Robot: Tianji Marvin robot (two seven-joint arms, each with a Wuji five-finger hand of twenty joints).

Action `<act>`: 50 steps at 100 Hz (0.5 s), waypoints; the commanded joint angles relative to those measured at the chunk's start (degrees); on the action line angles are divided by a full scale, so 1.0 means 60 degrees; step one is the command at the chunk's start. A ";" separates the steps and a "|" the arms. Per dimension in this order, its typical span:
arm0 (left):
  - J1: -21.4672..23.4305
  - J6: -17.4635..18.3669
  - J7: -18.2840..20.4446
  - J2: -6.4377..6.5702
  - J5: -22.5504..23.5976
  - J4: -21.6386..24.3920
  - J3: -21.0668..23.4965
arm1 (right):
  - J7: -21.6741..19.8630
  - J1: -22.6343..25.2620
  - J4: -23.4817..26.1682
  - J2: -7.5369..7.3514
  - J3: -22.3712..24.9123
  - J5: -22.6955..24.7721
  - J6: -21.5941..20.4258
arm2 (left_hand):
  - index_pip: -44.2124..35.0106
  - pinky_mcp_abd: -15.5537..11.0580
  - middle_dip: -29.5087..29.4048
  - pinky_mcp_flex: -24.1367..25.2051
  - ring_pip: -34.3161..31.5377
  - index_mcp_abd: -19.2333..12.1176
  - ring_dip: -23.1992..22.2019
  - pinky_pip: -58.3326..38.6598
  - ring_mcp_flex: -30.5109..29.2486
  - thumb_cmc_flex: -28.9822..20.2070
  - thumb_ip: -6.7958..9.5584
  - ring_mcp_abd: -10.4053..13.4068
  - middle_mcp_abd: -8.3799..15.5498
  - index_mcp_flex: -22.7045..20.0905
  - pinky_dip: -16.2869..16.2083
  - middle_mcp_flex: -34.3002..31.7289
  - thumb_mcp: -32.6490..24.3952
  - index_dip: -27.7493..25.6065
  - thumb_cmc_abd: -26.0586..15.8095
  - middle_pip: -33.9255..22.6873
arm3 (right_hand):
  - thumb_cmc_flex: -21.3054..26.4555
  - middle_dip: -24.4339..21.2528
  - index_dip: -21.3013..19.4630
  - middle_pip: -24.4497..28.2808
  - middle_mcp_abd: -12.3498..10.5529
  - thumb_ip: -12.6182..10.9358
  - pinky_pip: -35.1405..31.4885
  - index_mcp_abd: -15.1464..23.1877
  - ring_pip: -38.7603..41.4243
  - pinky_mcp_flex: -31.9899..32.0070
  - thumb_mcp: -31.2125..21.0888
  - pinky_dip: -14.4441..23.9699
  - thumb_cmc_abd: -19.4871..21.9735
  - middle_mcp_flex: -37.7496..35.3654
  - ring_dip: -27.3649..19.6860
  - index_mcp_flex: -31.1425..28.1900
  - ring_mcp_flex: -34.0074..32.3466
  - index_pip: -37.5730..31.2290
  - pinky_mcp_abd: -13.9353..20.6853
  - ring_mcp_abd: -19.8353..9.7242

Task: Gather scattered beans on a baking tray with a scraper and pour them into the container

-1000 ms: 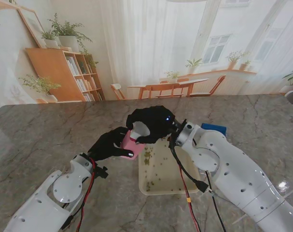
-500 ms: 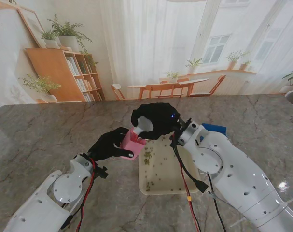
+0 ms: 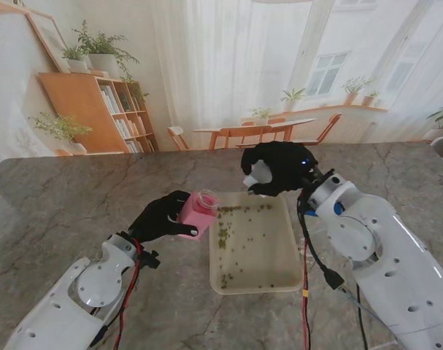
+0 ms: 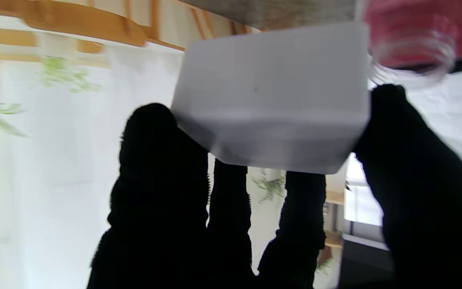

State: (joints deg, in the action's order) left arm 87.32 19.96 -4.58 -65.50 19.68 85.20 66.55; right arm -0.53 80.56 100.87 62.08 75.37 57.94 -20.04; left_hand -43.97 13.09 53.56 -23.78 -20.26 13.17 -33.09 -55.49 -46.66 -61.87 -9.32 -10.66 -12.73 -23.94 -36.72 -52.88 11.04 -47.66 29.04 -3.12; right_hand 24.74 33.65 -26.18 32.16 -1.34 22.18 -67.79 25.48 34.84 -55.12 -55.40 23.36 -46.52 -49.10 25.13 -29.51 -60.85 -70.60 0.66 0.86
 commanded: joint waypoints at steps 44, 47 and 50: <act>0.0776 -0.0453 -0.0577 -0.0095 0.0232 0.0677 0.0587 | -0.1420 0.2069 -0.0582 -0.0649 0.2884 0.1078 -0.0758 | -0.2899 -0.0122 0.0492 -0.0038 -0.0180 -0.1546 -0.0096 -0.0016 -0.0359 -0.1714 0.1136 0.0524 0.1763 -0.0923 -0.0152 -0.1185 -0.2147 -0.0754 -0.1719 -0.1259 | 0.2472 0.0283 -0.0039 0.1279 -0.1078 -0.0825 -0.0102 0.0325 0.0527 -0.0237 -0.2116 -0.0266 0.0893 -0.1380 0.0185 -0.0497 -0.1072 -0.0542 0.1728 -0.2254; 0.0793 -0.0471 -0.0587 -0.0095 0.0241 0.0689 0.0603 | -0.1426 0.2175 -0.0665 -0.0661 0.2957 0.1162 -0.0738 | -0.2898 -0.0116 0.0492 -0.0029 -0.0181 -0.1543 -0.0097 -0.0015 -0.0356 -0.1723 0.1139 0.0510 0.1768 -0.0923 -0.0153 -0.1180 -0.2152 -0.0755 -0.1724 -0.1258 | 0.2469 0.0283 -0.0038 0.1276 -0.1068 -0.0822 -0.0103 0.0330 0.0531 -0.0237 -0.2111 -0.0268 0.0891 -0.1380 0.0188 -0.0503 -0.1074 -0.0531 0.1728 -0.2254; 0.0810 -0.0489 -0.0598 -0.0096 0.0252 0.0703 0.0619 | -0.1423 0.2273 -0.0756 -0.0673 0.3021 0.1251 -0.0713 | -0.2894 -0.0127 0.0496 -0.0033 -0.0185 -0.1542 -0.0098 -0.0018 -0.0361 -0.1714 0.1135 0.0516 0.1773 -0.0919 -0.0155 -0.1190 -0.2146 -0.0754 -0.1724 -0.1264 | 0.2471 0.0284 -0.0038 0.1273 -0.1065 -0.0823 -0.0104 0.0334 0.0532 -0.0237 -0.2111 -0.0269 0.0893 -0.1379 0.0189 -0.0502 -0.1073 -0.0522 0.1725 -0.2250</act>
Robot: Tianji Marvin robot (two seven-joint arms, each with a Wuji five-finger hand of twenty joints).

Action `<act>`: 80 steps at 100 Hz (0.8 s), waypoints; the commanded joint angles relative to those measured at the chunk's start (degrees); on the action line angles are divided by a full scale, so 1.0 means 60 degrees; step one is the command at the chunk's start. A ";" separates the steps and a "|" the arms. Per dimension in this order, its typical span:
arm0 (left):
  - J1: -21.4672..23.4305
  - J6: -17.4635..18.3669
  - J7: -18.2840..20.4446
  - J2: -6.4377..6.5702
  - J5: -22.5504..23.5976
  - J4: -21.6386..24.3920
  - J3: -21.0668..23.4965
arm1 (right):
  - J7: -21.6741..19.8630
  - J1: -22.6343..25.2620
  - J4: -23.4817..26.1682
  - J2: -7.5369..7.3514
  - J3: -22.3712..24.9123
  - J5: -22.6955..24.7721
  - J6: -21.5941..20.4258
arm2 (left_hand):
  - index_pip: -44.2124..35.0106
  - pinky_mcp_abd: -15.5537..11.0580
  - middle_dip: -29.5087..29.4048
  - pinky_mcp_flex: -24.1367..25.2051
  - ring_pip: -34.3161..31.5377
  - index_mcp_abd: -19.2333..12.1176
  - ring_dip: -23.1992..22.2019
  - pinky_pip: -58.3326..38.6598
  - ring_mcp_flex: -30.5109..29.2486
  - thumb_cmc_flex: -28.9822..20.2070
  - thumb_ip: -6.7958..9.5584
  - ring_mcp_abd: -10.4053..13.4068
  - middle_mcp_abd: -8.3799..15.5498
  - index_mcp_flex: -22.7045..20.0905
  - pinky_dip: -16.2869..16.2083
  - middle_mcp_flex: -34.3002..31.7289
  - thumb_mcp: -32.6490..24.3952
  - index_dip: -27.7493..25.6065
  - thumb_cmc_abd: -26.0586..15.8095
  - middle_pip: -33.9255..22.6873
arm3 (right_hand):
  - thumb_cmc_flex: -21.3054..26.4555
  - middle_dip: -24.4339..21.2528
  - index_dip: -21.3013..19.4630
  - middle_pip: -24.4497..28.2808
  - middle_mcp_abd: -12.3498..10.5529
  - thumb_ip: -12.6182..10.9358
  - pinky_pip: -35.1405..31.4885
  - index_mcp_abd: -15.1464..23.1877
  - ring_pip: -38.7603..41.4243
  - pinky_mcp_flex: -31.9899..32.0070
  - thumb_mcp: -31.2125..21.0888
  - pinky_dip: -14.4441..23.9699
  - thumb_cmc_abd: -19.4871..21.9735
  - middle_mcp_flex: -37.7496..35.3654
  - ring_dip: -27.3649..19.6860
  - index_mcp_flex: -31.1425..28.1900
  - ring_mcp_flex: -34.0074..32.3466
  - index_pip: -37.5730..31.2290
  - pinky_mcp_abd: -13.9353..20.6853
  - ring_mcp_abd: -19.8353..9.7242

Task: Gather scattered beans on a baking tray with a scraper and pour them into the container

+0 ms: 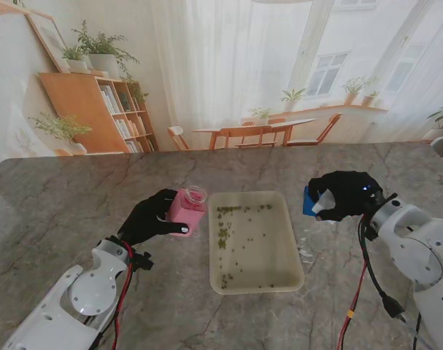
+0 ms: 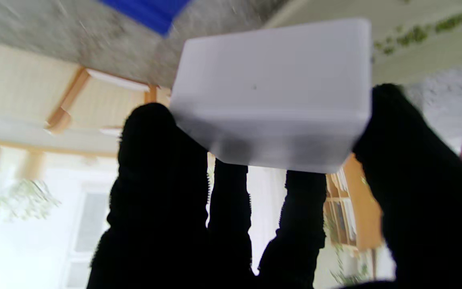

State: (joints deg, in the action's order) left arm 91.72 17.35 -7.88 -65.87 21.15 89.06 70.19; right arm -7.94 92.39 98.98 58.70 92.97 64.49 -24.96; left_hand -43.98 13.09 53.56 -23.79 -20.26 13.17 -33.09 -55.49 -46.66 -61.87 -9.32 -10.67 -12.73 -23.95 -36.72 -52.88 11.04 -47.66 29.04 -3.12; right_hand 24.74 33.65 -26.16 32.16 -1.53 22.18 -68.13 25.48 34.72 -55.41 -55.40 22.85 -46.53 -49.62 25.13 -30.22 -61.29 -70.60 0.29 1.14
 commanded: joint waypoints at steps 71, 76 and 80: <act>0.0251 -0.0318 -0.0155 -0.0061 -0.0008 0.0228 0.0162 | 0.0294 0.0659 -0.2582 -0.0150 -0.1221 -0.0052 0.1360 | -0.2865 -0.0104 0.0495 0.0007 -0.0211 -0.1514 -0.0111 -0.0034 -0.0334 -0.1725 0.1133 0.0499 0.1762 -0.0902 -0.0181 -0.1164 -0.2116 -0.0797 -0.1751 -0.1261 | 0.2536 0.0377 -0.0091 0.1225 -0.0696 -0.0849 -0.0075 -0.0061 0.0666 -0.0140 -0.2160 -0.0222 0.0771 -0.1236 0.0228 -0.0365 -0.0945 -0.0421 0.1578 -0.2079; 0.0257 -0.0316 -0.0158 -0.0060 0.0001 0.0233 0.0169 | 0.0338 0.0644 -0.2627 -0.0155 -0.1290 -0.0033 0.1336 | -0.2862 -0.0112 0.0496 0.0004 -0.0211 -0.1516 -0.0111 -0.0035 -0.0332 -0.1723 0.1133 0.0503 0.1768 -0.0899 -0.0181 -0.1164 -0.2114 -0.0800 -0.1756 -0.1263 | 0.2446 0.0445 -0.0112 0.1230 -0.0631 -0.0841 -0.0094 -0.0207 0.0834 -0.0084 -0.2216 -0.0208 0.0699 -0.1194 0.0344 -0.0308 -0.0854 -0.0379 0.1422 -0.1994; 0.0262 -0.0316 -0.0162 -0.0060 0.0005 0.0238 0.0175 | 0.0363 0.0626 -0.2664 -0.0167 -0.1333 0.0018 0.1293 | -0.2860 -0.0108 0.0494 0.0012 -0.0212 -0.1511 -0.0112 -0.0032 -0.0332 -0.1732 0.1136 0.0494 0.1757 -0.0904 -0.0181 -0.1157 -0.2116 -0.0802 -0.1752 -0.1259 | 0.2386 0.0486 -0.0116 0.1233 -0.0602 -0.0832 -0.0111 -0.0250 0.0968 -0.0063 -0.2232 -0.0191 0.0672 -0.1152 0.0424 -0.0256 -0.0803 -0.0333 0.1363 -0.1968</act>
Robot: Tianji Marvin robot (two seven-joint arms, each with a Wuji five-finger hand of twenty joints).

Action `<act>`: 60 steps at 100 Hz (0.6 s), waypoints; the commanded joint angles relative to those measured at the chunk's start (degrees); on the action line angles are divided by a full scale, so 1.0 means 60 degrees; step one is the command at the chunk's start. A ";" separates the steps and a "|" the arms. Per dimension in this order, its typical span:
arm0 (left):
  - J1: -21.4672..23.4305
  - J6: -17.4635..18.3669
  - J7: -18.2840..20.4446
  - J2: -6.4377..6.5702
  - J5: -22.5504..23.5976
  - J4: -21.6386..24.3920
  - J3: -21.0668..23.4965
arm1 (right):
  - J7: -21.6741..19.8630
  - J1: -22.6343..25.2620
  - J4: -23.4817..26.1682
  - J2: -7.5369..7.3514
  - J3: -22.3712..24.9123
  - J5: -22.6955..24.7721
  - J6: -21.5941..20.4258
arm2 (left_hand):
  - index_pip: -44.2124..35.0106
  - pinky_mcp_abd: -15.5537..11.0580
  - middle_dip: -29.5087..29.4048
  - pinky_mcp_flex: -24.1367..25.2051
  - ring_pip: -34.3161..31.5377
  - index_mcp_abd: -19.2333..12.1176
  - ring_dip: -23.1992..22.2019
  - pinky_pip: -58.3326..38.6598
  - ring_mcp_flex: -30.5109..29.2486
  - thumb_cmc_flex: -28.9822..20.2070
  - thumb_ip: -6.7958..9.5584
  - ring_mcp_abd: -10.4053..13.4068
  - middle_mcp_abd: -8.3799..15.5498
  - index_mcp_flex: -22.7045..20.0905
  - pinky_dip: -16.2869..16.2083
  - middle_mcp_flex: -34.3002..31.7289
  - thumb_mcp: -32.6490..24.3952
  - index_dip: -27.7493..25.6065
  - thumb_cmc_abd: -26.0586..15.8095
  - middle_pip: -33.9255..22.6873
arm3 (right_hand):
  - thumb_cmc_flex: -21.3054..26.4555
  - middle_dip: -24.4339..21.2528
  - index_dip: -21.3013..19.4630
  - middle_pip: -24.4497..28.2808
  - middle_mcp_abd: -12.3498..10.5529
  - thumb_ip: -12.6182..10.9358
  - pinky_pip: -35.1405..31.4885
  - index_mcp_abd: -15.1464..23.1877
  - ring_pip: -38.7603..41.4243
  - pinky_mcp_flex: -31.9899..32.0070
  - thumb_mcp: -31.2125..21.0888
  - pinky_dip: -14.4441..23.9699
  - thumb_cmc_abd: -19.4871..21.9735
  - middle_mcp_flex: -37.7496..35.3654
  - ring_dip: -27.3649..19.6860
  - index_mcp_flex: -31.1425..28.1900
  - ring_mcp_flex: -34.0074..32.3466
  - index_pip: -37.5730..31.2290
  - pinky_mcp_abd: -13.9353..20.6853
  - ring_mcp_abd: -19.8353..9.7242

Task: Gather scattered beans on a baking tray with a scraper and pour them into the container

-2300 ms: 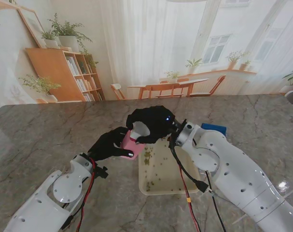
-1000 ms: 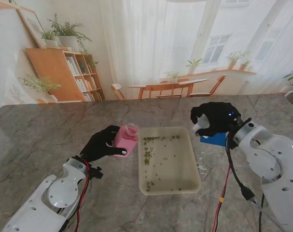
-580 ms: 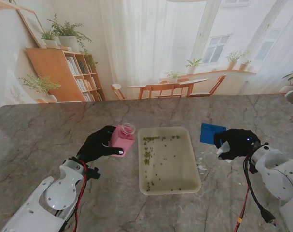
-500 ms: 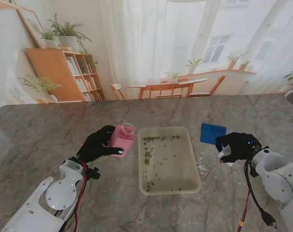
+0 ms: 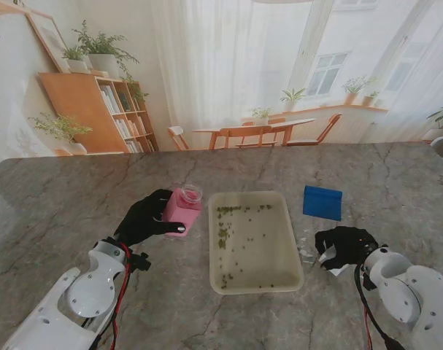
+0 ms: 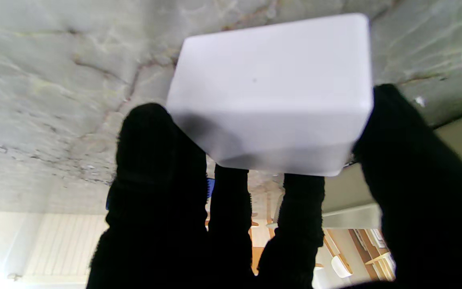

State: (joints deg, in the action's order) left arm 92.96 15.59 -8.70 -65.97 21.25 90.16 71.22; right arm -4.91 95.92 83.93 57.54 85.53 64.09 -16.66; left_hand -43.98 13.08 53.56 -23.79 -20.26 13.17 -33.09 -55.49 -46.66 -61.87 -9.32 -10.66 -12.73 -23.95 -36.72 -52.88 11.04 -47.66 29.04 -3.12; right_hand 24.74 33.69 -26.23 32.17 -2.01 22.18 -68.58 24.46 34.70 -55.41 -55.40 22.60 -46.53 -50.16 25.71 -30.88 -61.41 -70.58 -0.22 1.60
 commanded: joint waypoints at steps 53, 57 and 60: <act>0.0061 -0.0076 -0.0026 -0.0045 -0.0015 0.0049 0.0008 | -0.0447 0.0307 0.0082 -0.0109 -0.0062 0.1035 -0.0269 | -0.2838 -0.0101 0.0499 0.0033 -0.0210 -0.1504 -0.0112 -0.0032 -0.0313 -0.1740 0.1136 0.0498 0.1759 -0.0889 -0.0191 -0.1152 -0.2094 -0.0818 -0.1764 -0.1262 | -0.1989 -0.0216 -0.1568 0.0302 0.0590 -0.2222 0.0136 -0.2749 0.1720 0.4152 -0.1313 0.0756 0.1988 0.2441 0.0668 0.1647 0.2951 0.4469 -0.1334 -0.0464; 0.0059 -0.0076 -0.0027 -0.0045 -0.0014 0.0044 0.0008 | -0.0484 0.0331 0.0116 -0.0113 -0.0049 0.1068 -0.0277 | -0.2841 -0.0095 0.0498 0.0037 -0.0212 -0.1499 -0.0113 -0.0030 -0.0317 -0.1749 0.1138 0.0494 0.1745 -0.0893 -0.0192 -0.1149 -0.2095 -0.0822 -0.1762 -0.1261 | -0.2058 -0.0314 -0.1580 0.0070 0.0754 -0.2222 0.0284 -0.2920 0.1438 0.4518 -0.1204 0.0671 0.2052 0.2719 0.0561 0.1782 0.3253 0.4767 -0.1431 -0.0274; 0.0057 -0.0078 -0.0027 -0.0046 -0.0018 0.0040 0.0008 | -0.0520 0.0353 0.0146 -0.0115 -0.0039 0.1085 -0.0282 | -0.2841 -0.0087 0.0502 0.0032 -0.0213 -0.1497 -0.0113 -0.0034 -0.0317 -0.1730 0.1132 0.0492 0.1760 -0.0894 -0.0194 -0.1158 -0.2084 -0.0823 -0.1765 -0.1267 | -0.2098 -0.0393 -0.1568 -0.0115 0.0895 -0.2216 0.0376 -0.3024 0.1254 0.4792 -0.1124 0.0622 0.2087 0.2952 0.0496 0.1878 0.3486 0.5029 -0.1545 -0.0120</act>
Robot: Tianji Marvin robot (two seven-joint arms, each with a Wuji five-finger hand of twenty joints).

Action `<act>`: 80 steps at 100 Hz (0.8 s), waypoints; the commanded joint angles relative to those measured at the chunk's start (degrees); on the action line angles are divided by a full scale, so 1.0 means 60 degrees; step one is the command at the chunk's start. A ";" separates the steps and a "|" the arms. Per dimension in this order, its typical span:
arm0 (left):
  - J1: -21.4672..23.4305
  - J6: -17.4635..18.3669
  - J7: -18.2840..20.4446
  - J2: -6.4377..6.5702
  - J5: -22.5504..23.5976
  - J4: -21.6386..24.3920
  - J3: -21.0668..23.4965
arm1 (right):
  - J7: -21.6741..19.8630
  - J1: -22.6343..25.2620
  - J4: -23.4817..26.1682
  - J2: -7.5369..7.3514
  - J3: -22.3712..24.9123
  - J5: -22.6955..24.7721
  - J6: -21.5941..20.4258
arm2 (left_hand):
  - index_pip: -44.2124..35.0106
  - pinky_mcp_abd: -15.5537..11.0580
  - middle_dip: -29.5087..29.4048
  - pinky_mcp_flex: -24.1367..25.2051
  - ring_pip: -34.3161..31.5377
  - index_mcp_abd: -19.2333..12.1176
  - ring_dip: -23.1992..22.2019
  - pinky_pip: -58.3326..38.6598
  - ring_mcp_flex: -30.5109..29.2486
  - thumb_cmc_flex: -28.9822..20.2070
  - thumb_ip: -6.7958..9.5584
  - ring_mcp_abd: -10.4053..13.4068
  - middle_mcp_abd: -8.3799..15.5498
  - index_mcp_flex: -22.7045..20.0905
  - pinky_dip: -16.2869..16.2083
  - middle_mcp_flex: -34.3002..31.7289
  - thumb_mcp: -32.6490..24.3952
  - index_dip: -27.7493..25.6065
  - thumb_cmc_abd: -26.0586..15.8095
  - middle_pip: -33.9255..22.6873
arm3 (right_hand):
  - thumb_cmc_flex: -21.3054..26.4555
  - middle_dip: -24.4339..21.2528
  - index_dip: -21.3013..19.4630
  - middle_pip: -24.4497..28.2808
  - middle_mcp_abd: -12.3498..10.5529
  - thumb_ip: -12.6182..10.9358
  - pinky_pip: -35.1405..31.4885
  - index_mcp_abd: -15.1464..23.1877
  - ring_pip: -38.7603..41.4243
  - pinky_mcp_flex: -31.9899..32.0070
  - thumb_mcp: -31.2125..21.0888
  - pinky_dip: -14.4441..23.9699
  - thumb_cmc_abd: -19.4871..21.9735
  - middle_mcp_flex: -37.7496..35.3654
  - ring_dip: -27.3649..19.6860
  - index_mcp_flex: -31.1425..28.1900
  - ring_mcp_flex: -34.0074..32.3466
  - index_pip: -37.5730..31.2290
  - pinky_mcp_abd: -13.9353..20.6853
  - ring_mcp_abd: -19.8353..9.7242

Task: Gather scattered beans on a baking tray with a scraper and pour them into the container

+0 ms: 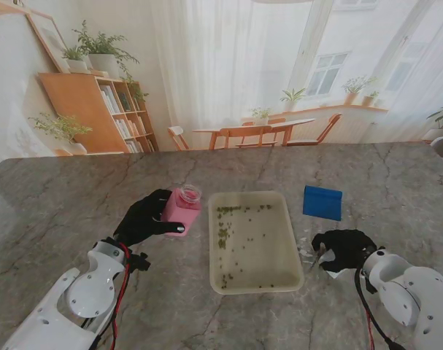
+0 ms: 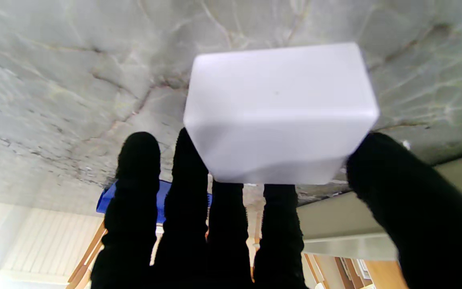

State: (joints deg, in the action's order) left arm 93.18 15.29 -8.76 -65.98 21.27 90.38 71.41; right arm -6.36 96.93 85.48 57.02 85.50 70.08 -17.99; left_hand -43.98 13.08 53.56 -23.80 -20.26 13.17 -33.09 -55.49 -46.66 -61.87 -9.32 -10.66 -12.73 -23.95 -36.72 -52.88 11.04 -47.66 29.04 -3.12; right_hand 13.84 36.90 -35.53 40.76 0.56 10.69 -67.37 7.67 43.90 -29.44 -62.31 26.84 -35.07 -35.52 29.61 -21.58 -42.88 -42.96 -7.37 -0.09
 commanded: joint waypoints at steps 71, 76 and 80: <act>-0.0272 -0.0092 -0.0072 -0.0095 -0.0196 -0.0426 -0.0160 | 0.0158 0.0286 0.1413 0.0282 0.0555 -0.0396 0.1048 | -0.2819 -0.0079 0.0459 0.0164 -0.0168 -0.1529 -0.0095 -0.0003 -0.0194 -0.1738 0.1124 0.0518 0.1774 -0.0797 -0.0196 -0.1022 -0.2042 -0.0846 -0.1858 -0.1226 | -0.0138 -0.1293 -0.1111 -0.3818 0.2042 -0.0846 0.1273 -0.1587 -0.3022 0.3422 0.3623 -0.0710 0.3487 0.2725 -0.1065 0.1168 0.3400 0.4254 -0.1209 0.2041; -0.0367 -0.0079 -0.0072 -0.0112 -0.0290 -0.0557 -0.0211 | 0.0218 0.0260 0.1613 0.0347 0.0576 -0.0622 0.1401 | -0.2816 -0.0076 0.0422 0.0222 -0.0126 -0.1548 -0.0070 0.0067 -0.0151 -0.1724 0.1112 0.0548 0.1776 -0.0765 -0.0162 -0.0960 -0.2020 -0.0849 -0.1894 -0.1201 | -0.0068 -0.1290 -0.1130 -0.3846 0.2045 -0.0865 0.1306 -0.1595 -0.3061 0.3490 0.3706 -0.0707 0.3548 0.2727 -0.1074 0.1160 0.3444 0.4290 -0.1208 0.2038; -0.0457 -0.0061 -0.0060 -0.0121 -0.0353 -0.0678 -0.0256 | 0.0312 0.0243 0.1767 0.0402 0.0566 -0.0797 0.1709 | -0.2807 -0.0055 0.0379 0.0291 -0.0081 -0.1554 -0.0043 0.0139 -0.0099 -0.1727 0.1105 0.0562 0.1791 -0.0735 -0.0129 -0.0919 -0.2006 -0.0846 -0.1919 -0.1181 | -0.0026 -0.1288 -0.1144 -0.3865 0.2049 -0.0874 0.1329 -0.1598 -0.3092 0.3529 0.3762 -0.0704 0.3573 0.2715 -0.1082 0.1128 0.3480 0.4300 -0.1214 0.2045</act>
State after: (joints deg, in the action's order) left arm 91.24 15.01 -9.10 -66.21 19.83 87.50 70.31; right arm -4.51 99.31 93.90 58.75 88.52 65.49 -8.74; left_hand -43.98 13.09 53.56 -23.16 -20.26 13.17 -33.08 -55.30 -46.66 -61.87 -9.32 -10.66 -12.72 -23.95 -36.72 -52.88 11.04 -47.66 29.04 -3.12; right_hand 13.31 29.61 -41.13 19.33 11.80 7.13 -60.27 -0.97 26.15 -9.65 -41.29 23.32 -15.45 -20.08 23.82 -16.60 -23.54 -18.22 -13.06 10.65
